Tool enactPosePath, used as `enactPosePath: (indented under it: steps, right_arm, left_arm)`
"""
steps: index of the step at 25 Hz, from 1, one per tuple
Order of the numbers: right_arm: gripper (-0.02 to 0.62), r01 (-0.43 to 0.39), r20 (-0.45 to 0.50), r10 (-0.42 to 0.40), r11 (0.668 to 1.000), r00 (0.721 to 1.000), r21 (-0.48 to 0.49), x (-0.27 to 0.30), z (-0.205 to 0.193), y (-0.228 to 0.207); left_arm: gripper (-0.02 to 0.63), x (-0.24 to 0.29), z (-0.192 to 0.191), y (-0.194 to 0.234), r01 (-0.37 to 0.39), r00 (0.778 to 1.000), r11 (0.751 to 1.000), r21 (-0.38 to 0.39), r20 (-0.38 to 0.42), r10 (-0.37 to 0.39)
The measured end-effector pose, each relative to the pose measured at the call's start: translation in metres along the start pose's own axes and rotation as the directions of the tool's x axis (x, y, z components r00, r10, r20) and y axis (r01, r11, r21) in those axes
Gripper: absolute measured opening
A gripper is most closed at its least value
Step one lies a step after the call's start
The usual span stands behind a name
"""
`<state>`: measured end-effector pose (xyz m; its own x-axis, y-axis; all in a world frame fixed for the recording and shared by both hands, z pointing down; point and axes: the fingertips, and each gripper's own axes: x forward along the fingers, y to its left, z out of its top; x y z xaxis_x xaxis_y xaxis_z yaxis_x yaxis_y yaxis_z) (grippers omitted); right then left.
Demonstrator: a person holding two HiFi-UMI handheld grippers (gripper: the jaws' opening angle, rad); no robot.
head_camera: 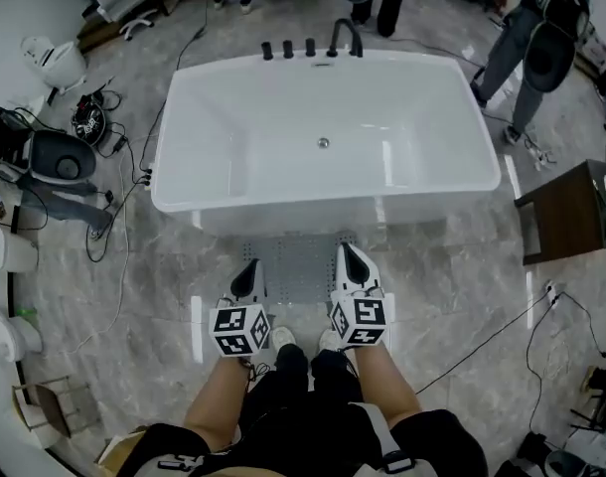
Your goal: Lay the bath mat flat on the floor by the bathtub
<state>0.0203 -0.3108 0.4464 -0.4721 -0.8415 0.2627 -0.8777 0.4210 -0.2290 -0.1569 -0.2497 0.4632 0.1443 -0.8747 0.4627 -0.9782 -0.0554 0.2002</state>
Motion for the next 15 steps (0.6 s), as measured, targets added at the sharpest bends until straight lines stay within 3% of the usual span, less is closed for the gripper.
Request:
enactPosePath:
  steps: [5,10,15]
  right_arm:
    - [0.005,0.011,0.109,-0.008,1.000,0.994,-0.025,-0.029,0.099,0.018]
    - [0.005,0.021,0.224,-0.004,0.997,0.975,-0.074,-0.053,0.182,0.023]
    - [0.005,0.055,0.317,0.003,0.983,0.948,-0.174,-0.074,0.230,0.030]
  left_arm:
    - [0.005,-0.047,0.100,-0.018,0.057,0.989,0.995,-0.081,0.143,-0.045]
    - [0.005,-0.083,0.184,-0.036,0.016,0.958,1.000,0.020,0.287,-0.021]
    - [0.005,-0.106,0.218,-0.057,-0.014,0.934,0.992,0.126,0.356,-0.032]
